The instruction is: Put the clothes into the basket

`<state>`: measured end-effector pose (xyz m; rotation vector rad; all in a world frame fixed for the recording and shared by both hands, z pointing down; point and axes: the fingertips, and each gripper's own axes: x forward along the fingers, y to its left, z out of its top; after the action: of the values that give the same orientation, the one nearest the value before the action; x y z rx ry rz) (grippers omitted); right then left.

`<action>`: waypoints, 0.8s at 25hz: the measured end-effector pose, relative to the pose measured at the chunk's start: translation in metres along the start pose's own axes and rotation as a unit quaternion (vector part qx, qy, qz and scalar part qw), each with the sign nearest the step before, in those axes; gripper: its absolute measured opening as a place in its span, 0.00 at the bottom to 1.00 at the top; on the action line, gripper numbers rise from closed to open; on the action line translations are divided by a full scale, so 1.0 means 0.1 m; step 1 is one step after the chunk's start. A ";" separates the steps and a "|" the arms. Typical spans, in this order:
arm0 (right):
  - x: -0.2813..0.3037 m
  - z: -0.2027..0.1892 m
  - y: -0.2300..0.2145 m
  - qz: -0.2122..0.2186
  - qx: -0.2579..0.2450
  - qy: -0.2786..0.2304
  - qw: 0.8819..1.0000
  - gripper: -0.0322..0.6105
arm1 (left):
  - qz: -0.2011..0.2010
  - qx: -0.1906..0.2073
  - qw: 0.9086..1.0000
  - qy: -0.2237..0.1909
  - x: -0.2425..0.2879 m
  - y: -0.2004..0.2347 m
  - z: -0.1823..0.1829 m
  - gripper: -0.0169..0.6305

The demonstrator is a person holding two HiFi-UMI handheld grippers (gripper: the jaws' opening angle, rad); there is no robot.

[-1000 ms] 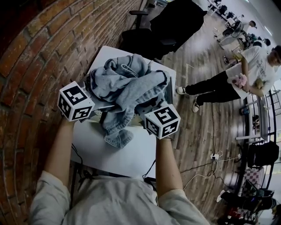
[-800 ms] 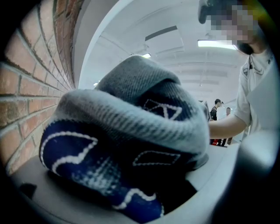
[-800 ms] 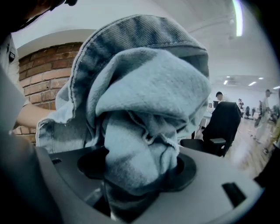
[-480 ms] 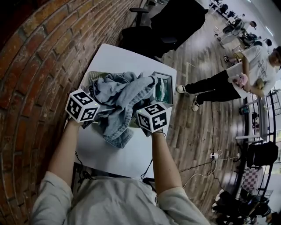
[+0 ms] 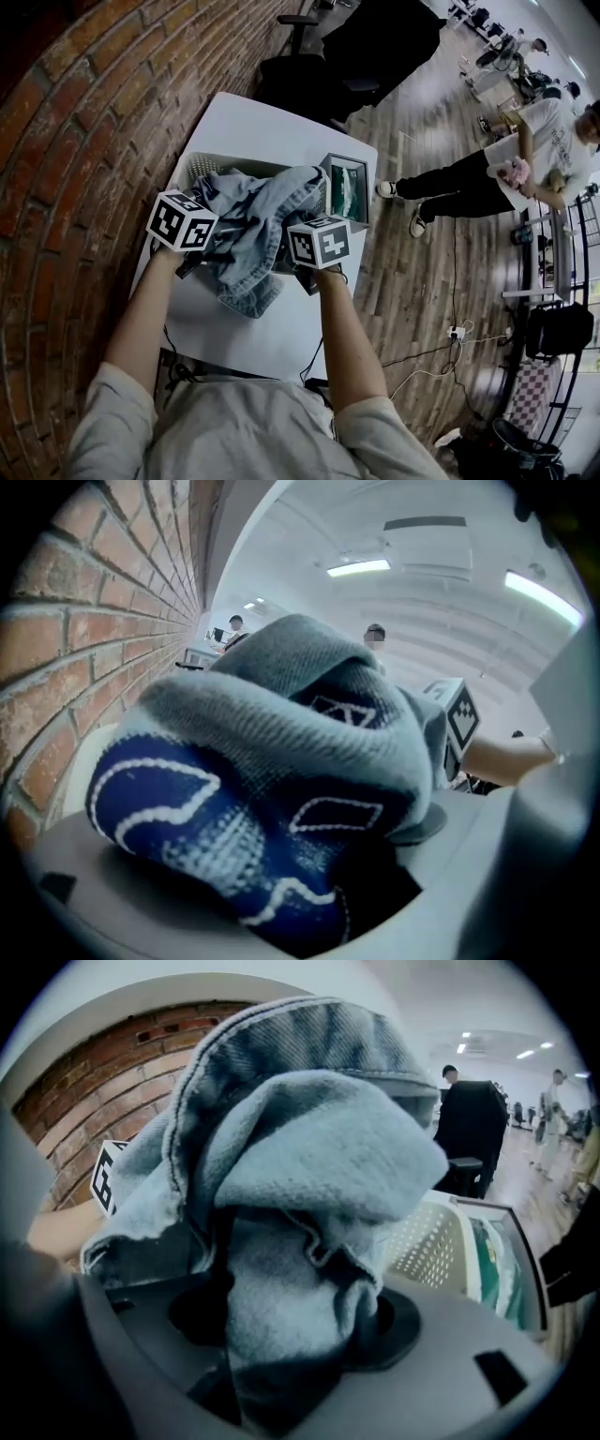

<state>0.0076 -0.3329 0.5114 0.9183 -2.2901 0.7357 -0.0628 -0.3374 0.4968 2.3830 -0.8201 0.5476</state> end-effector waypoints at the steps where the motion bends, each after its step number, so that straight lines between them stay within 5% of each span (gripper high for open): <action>1: 0.01 -0.02 0.00 0.003 0.011 0.000 1.000 0.49 | 0.003 -0.009 1.000 0.004 0.00 0.02 -0.02 0.85; 11: -0.13 -0.04 -0.05 -0.026 0.098 -0.006 0.995 0.56 | 0.051 -0.071 0.996 0.012 -0.24 0.19 -0.04 0.86; 20: -0.37 -0.10 -0.12 -0.083 0.102 -0.009 0.991 0.60 | 0.108 -0.059 0.992 0.002 -0.46 0.21 0.02 0.86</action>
<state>0.0421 -0.3174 0.4970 1.1958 -2.1496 0.9025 -0.1094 -0.3328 0.4782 2.1993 -1.0865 0.5728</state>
